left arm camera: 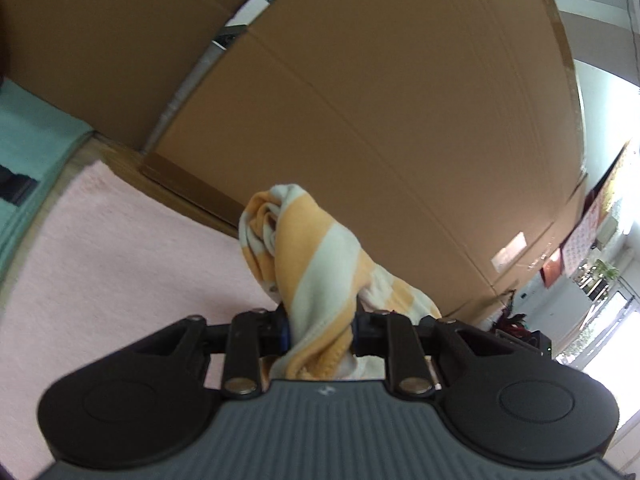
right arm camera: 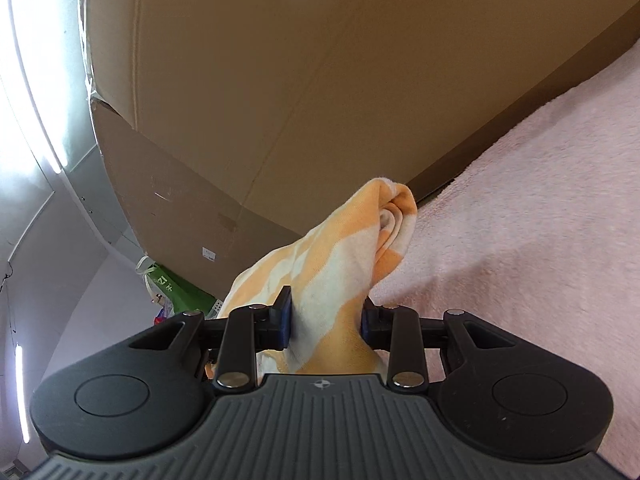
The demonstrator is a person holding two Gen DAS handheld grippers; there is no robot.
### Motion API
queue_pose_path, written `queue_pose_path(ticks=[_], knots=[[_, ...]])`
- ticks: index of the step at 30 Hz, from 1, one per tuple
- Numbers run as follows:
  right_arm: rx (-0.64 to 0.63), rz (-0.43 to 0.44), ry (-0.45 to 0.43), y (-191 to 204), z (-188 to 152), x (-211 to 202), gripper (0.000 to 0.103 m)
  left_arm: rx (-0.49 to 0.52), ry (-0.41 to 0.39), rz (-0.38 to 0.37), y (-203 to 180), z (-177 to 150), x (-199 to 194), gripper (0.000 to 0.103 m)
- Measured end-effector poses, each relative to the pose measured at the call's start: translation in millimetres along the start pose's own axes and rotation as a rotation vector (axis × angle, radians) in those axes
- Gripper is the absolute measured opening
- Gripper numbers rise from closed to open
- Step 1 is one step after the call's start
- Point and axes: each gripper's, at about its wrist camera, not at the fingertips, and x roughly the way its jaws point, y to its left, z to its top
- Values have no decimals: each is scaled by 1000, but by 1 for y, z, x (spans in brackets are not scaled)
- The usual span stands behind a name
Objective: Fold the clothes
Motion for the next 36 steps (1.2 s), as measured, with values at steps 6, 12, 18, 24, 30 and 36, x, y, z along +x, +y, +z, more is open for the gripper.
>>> queue_pose_path(ticks=[6, 12, 18, 24, 30, 36], knots=[[22, -15, 85, -12, -1, 58, 33, -135, -19, 51, 55, 2, -3, 20], [76, 26, 109, -24, 6, 72, 34, -80, -30, 54, 58, 11, 13, 22], [75, 45, 116, -31, 20, 82, 34, -73, -11, 2, 70, 27, 31, 23], [66, 32, 115, -34, 24, 84, 34, -41, 12, 2, 69, 30, 38, 23], [-38, -59, 117, -22, 16, 76, 34, -27, 30, 59, 67, 26, 33, 36], [-155, -200, 139, -7, 23, 83, 46, 185, -28, 172, 38, 22, 15, 84]])
